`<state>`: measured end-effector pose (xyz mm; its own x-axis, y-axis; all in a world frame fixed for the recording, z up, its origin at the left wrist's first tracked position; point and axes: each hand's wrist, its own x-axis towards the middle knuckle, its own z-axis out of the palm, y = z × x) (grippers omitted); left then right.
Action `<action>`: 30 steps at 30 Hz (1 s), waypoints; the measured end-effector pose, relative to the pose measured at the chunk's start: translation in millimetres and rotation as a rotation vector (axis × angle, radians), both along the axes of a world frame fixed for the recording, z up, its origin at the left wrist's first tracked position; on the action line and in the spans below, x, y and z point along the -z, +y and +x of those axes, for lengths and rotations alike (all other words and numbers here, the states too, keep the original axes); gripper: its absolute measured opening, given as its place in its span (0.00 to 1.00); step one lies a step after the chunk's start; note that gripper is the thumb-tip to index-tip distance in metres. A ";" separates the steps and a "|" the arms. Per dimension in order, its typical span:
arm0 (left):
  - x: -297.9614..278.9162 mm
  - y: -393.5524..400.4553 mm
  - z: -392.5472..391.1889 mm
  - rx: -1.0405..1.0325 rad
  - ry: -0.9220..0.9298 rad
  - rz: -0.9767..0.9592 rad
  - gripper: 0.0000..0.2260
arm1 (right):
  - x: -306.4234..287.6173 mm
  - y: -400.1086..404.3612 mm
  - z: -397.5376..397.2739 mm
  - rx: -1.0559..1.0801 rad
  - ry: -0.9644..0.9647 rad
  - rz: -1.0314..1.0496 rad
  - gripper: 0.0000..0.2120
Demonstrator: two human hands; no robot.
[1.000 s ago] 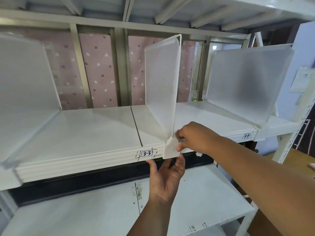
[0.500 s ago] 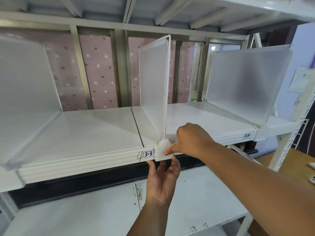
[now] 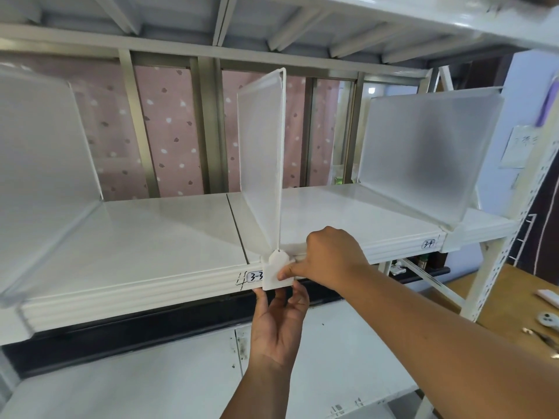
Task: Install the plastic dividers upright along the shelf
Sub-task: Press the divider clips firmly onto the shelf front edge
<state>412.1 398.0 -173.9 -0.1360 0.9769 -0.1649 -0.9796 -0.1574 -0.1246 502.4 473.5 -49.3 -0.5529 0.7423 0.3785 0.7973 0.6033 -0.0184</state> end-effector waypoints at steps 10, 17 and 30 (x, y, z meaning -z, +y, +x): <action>19.3 16.8 44.4 0.109 0.176 -0.089 0.45 | 2.9 13.4 59.3 -0.120 0.116 -0.293 0.39; 23.0 51.5 145.4 0.335 0.297 -0.196 0.45 | -5.9 55.7 193.4 0.112 0.137 -0.199 0.32; -9.8 145.1 262.6 0.387 0.224 -0.089 0.50 | -13.8 140.0 315.4 0.355 0.051 -0.245 0.33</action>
<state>674.7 543.0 -164.2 0.1943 0.9463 -0.2583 -0.9698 0.2249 0.0942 817.8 613.4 -35.5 -0.2325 0.9543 0.1878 0.9489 0.2650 -0.1715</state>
